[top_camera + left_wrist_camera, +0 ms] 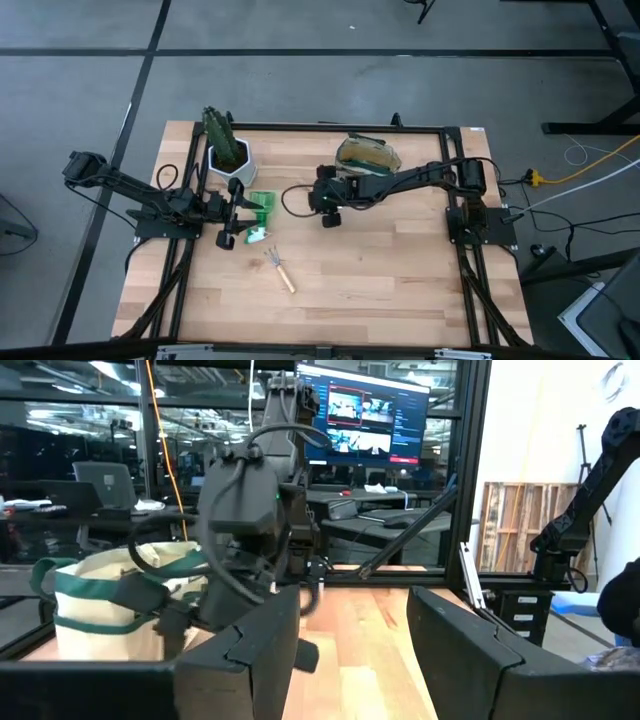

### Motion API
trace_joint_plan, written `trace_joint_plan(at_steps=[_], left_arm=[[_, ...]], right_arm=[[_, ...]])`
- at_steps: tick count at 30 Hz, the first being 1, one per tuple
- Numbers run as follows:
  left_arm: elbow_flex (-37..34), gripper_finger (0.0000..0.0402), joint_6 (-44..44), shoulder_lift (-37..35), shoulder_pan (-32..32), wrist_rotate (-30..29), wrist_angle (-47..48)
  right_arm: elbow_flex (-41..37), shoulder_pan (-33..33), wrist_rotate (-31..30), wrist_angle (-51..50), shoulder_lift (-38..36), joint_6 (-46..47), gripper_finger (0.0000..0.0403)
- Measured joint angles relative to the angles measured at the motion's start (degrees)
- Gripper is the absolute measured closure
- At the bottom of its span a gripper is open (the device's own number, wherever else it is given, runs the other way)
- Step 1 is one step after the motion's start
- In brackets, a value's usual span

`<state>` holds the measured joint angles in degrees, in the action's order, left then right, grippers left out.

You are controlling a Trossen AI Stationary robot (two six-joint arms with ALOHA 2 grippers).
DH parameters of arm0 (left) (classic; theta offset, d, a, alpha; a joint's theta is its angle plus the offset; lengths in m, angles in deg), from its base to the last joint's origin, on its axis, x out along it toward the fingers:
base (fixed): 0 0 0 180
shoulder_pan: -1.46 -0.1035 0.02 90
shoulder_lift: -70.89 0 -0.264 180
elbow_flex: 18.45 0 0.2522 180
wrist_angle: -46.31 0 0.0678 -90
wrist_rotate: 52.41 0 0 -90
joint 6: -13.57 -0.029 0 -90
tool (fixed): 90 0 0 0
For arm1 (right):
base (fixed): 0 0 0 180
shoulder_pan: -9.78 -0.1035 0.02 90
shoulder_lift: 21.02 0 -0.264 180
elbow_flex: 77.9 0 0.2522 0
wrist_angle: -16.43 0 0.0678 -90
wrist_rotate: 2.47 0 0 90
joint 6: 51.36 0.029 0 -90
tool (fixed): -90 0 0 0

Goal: Pick & Place Garden tools in Gardening bag
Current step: Put the brown trowel into the brown gardening bag

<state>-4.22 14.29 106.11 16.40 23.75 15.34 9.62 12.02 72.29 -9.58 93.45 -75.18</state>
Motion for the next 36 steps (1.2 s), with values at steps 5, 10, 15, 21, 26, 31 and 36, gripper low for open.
trace_joint_plan(at_steps=[5,10,15,21,26,31,36], left_arm=[[0.0,0.0219,0.0,0.0,0.0,0.0,0.0],[0.0,0.0219,0.0,0.0,0.0,0.0,0.0],[0.0,0.0219,0.0,0.0,0.0,0.0,0.0],[0.0,0.0219,0.0,0.0,0.0,0.0,0.0],[0.0,0.0219,0.0,0.0,0.0,0.0,0.0],[0.0,0.0219,0.0,0.0,0.0,0.0,0.0],[0.0,0.0219,0.0,0.0,0.0,0.0,0.0]], right_arm=[[0.0,0.2,7.1,-0.4,-0.8,-8.1,0.0220],[0.0,2.5,9.4,-0.2,-0.1,-8.8,0.0220],[0.0,4.5,9.8,1.0,0.5,-7.9,0.0220],[0.0,6.2,16.3,1.4,1.7,-1.4,0.0220],[0.0,7.4,16.8,2.0,2.7,2.5,0.0220],[0.0,8.6,16.7,2.3,4.1,4.9,0.0220],[0.0,8.8,17.0,2.4,4.8,5.3,0.0220]])
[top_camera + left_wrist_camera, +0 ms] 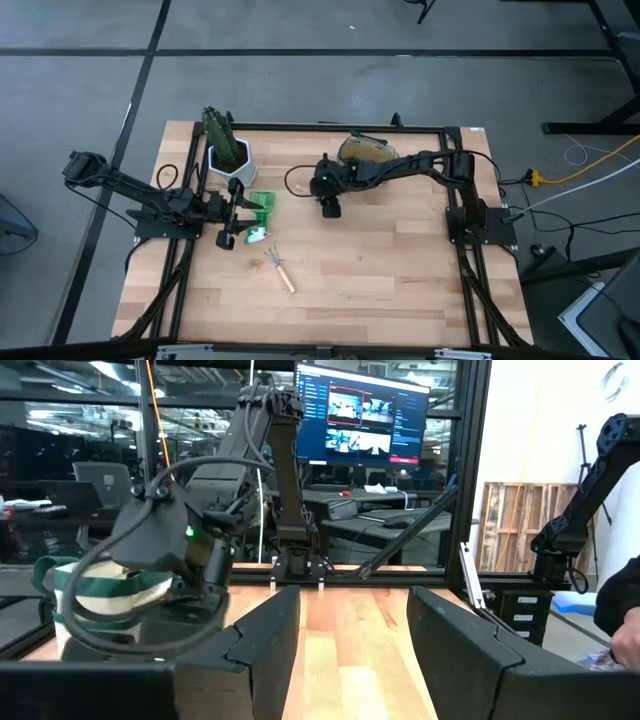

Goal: Pick & Place Garden tools in Gardening bag
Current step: Put the brown trowel into the brown gardening bag

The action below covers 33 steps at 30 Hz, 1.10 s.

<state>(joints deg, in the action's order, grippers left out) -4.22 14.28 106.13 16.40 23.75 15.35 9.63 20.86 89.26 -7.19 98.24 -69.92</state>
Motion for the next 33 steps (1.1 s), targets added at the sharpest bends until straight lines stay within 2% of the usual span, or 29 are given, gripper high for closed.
trace_joint_plan(at_steps=[7,14,20,33], left_arm=[[0.0,0.0219,0.0,0.0,0.0,0.0,0.0],[0.0,0.0219,0.0,0.0,0.0,0.0,0.0],[0.0,0.0219,0.0,0.0,0.0,0.0,0.0],[0.0,0.0219,0.0,0.0,0.0,0.0,0.0]], right_arm=[[0.1,0.1,0.1,-0.5,0.5,1.7,0.0226],[0.2,-1.3,-0.4,-2.0,0.5,1.8,0.0273],[0.2,-2.8,-0.9,-2.4,0.6,7.0,0.0307],[0.1,-6.2,-0.2,-2.7,0.6,9.9,0.0317]])
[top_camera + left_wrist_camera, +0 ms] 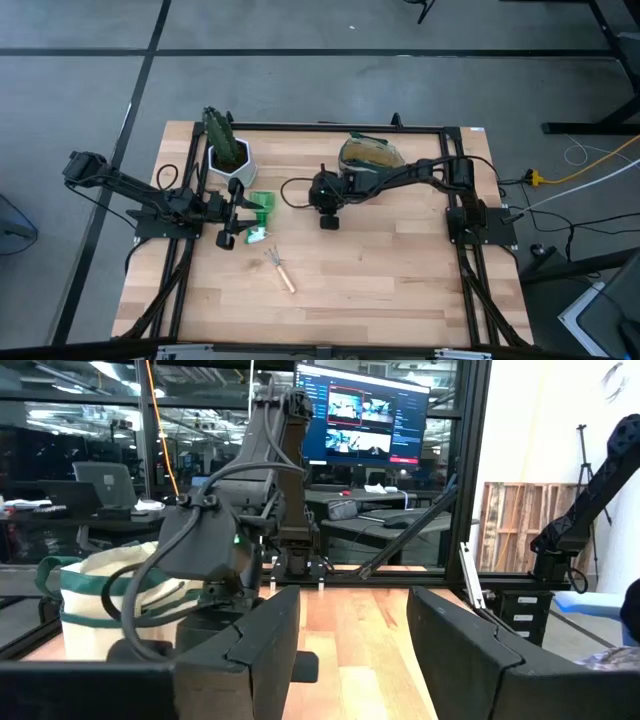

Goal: Pick & Place Garden tools in Gardening bag
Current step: Put the brown trowel into the brown gardening bag

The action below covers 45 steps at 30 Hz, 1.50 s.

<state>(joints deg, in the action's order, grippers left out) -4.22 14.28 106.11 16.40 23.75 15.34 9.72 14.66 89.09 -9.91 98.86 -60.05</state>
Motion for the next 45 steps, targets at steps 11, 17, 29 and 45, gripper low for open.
trace_joint_plan(at_steps=[11,17,29,45], left_arm=[[0.0,0.0219,0.0,0.0,0.0,0.0,0.0],[0.0,0.0219,0.0,0.0,0.0,0.0,0.0],[0.0,0.0219,0.0,0.0,0.0,0.0,0.0],[0.0,0.0219,0.0,0.0,0.0,0.0,0.0]], right_arm=[[0.0,-0.6,4.8,0.1,0.0,4.9,0.0326],[-0.1,-1.0,4.9,1.0,0.1,6.6,0.0327],[-0.3,-5.3,6.2,5.0,0.4,6.3,0.0329],[-0.2,-6.6,11.4,8.3,0.3,7.6,0.0329]])
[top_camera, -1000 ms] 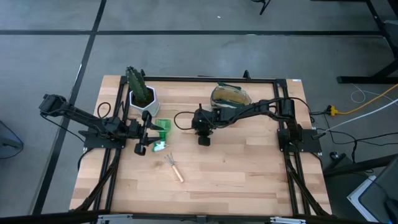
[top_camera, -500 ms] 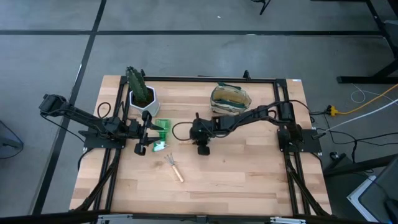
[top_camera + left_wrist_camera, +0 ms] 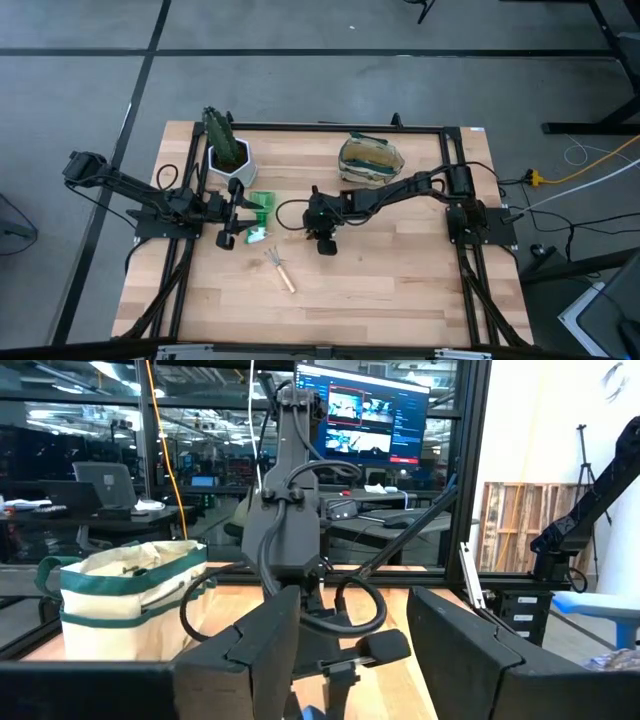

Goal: Pick & Place Garden tools in Gardening bag
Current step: Put the brown trowel into the brown gardening bag

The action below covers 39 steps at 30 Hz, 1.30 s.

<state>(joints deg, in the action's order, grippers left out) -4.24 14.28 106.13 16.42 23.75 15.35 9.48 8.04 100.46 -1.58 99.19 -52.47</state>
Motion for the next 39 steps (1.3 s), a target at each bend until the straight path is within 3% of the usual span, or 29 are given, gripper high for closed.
trace_joint_plan(at_steps=[39], left_arm=[[0.0,0.0219,0.0,0.0,0.0,0.0,0.0]], right_arm=[[0.2,-4.1,-0.6,10.1,-0.2,12.5,0.0329]])
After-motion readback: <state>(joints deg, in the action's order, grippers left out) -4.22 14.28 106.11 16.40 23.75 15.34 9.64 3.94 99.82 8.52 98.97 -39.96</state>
